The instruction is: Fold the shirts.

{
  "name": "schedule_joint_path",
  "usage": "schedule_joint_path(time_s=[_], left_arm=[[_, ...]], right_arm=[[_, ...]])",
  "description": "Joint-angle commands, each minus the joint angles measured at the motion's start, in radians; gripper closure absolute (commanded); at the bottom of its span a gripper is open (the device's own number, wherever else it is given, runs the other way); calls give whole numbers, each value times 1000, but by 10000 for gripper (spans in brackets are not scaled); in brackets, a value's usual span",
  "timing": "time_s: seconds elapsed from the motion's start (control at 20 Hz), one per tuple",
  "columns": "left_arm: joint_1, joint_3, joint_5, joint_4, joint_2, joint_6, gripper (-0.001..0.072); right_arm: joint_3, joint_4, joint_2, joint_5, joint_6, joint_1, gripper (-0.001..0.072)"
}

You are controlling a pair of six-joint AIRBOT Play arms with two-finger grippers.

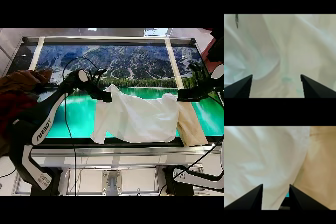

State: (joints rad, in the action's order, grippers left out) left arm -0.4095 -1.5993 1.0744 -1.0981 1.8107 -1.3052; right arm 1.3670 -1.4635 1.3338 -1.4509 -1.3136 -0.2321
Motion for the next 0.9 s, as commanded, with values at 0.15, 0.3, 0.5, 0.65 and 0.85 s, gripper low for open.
schedule_joint_path(time_s=[0.15,0.3,0.5,0.65,0.85], left_arm=[[-46,-3,73,-136,14,-120,7],[-53,-3,78,-257,16,-172,11],[-100,-3,34,-488,18,-244,19],[-127,-2,-13,-501,21,-285,203],[-127,-3,0,-613,23,-295,693]], right_arm=[[-3,-19,0,-3,2,-1,342],[-3,-15,0,6,2,-1,342],[-3,6,0,8,2,-1,342],[-3,11,0,8,2,-1,342],[-3,41,0,-59,2,-1,342]])
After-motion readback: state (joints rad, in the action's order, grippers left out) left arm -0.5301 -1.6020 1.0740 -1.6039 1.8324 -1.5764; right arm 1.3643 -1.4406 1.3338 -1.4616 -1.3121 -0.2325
